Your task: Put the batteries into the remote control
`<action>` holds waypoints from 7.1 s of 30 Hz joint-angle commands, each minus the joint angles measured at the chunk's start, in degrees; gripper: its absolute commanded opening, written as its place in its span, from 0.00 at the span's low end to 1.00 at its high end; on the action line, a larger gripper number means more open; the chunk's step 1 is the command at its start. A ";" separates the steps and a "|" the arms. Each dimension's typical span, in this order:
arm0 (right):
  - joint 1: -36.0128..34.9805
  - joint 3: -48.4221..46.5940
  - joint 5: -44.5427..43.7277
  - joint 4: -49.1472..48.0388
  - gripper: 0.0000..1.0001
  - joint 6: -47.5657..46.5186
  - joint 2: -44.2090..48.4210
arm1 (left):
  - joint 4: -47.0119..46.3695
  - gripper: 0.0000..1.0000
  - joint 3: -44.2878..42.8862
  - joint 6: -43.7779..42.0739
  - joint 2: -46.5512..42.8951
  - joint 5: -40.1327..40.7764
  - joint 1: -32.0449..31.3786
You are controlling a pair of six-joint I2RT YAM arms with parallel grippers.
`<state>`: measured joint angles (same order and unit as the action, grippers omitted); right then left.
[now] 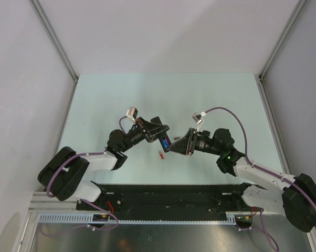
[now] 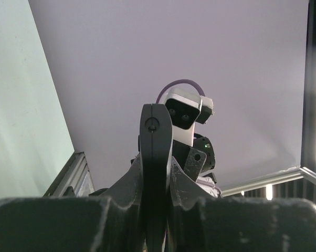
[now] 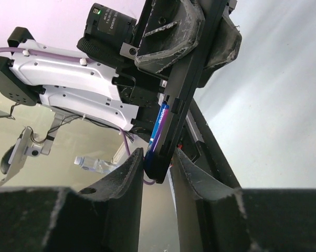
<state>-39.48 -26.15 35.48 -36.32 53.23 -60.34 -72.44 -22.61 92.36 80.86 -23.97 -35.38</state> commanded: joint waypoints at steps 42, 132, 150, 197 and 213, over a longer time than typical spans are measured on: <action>1.43 -11.64 -5.17 20.06 0.51 -1.20 -0.92 | -16.06 0.00 1.78 -2.71 -1.23 -4.86 -2.51; 15.49 -35.11 -53.24 62.16 0.61 -22.64 -40.30 | -15.36 0.00 17.87 -6.66 -5.63 -3.02 4.00; 15.58 -35.11 -50.52 63.39 0.43 -23.35 -42.50 | -15.36 0.00 17.07 -6.40 -4.13 -3.10 4.00; -14.92 -62.88 -36.19 113.83 0.00 -29.32 -21.57 | -22.30 0.00 0.73 -11.32 20.48 4.45 -0.48; -16.85 -63.85 -31.26 108.12 0.00 -30.12 -31.16 | -22.65 0.00 5.56 -12.02 14.94 18.77 -8.66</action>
<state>-55.83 -87.26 3.11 73.28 24.18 -90.19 -74.85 -17.37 81.84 99.00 -10.63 -42.61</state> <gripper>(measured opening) 0.434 0.178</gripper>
